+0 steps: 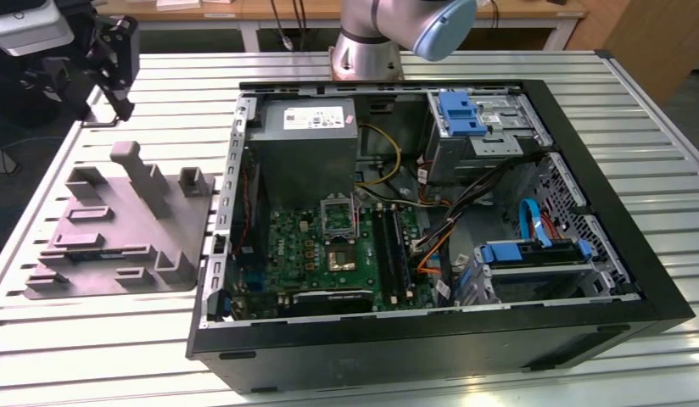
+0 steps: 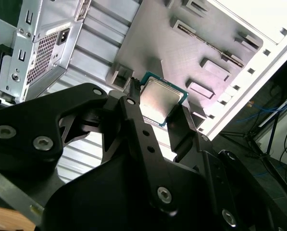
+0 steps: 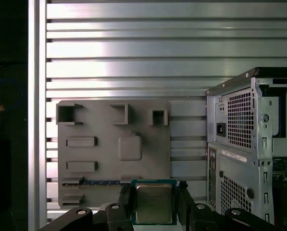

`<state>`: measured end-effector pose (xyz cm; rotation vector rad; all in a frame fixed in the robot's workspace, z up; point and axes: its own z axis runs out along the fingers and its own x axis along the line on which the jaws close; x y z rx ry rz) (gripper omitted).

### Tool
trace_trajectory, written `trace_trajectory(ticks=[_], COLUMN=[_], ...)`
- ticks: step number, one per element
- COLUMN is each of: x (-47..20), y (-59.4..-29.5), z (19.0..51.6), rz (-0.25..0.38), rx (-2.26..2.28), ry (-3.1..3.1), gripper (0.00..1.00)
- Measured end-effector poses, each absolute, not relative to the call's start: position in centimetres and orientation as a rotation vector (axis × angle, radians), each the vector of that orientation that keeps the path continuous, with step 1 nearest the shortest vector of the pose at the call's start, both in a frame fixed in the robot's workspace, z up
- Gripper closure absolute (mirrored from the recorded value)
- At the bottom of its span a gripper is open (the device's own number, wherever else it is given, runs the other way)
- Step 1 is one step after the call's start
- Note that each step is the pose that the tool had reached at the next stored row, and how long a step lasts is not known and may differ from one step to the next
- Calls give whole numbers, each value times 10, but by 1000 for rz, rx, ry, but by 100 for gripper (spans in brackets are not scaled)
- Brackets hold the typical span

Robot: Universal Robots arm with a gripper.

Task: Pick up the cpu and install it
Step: 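Pick up the cpu and move it towards the insertion slot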

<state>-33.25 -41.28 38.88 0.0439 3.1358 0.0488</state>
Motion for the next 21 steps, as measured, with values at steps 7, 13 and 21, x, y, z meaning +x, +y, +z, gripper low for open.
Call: trace_trajectory(ticks=[7, 13, 21], x=[-330, -329, -327], y=[-413, -413, -413], z=[389, 389, 389], rz=[48, 48, 48], rx=[44, 44, 44], ry=[3136, 3136, 3136], gripper=[53, 53, 53])
